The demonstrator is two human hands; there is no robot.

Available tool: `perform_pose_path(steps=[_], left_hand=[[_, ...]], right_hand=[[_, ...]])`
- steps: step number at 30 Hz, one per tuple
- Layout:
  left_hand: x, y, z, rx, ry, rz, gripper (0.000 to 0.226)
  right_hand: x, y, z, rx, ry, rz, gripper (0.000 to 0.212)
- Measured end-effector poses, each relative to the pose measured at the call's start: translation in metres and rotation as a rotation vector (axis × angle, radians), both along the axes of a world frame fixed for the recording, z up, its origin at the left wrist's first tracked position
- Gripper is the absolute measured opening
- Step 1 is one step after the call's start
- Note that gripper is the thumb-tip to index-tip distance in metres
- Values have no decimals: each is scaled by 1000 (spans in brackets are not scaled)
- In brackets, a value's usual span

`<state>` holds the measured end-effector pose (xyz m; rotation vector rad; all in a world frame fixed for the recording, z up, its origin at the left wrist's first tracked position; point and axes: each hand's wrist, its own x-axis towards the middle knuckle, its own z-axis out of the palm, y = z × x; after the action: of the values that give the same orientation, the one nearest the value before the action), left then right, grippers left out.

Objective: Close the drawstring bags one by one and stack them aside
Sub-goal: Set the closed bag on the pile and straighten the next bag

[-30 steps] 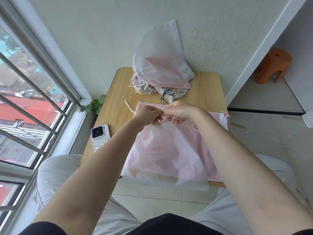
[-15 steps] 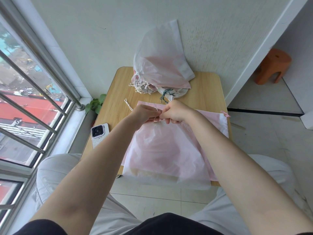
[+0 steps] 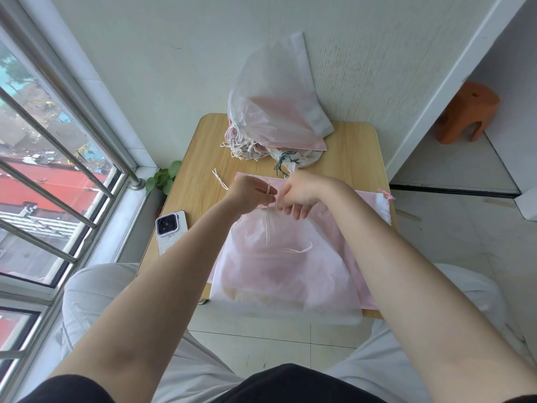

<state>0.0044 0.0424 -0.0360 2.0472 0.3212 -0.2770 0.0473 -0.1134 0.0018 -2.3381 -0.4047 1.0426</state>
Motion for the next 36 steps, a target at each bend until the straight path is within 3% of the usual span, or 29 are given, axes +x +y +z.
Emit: perform_pose_path(steps=[2,4,9,13,21,25,29,32,36], left_hand=[[0,1,0,47,-44,-38,19],[0,4,0,73,-82,-77,17],[-2,5,2,188,-200,-110,16],[-3,6,-3,191,-290,-34,16],[-7,1,-9,117,-421,47,16],[-4,3,-8,90,-398,82,15],[-3,4,-8,35,-315,96,13],[-4,1,-6,-33,-270,119,14],[-3,2,-7,-60,-261,145,19]], right_hand=[[7,-1,-11,62,-163,-153,13],[11,1,-21,94,-199,-214,18],[12,7,-37,141,-57,-302,19],[12,7,-43,254,7,-343,5],[22,1,-47,480,295,-264,22],[24,-3,-46,512,383,-275,13],[27,3,-42,451,261,-412,9],[25,5,-35,423,261,-538,10],[23,2,-32,471,337,-532,15]])
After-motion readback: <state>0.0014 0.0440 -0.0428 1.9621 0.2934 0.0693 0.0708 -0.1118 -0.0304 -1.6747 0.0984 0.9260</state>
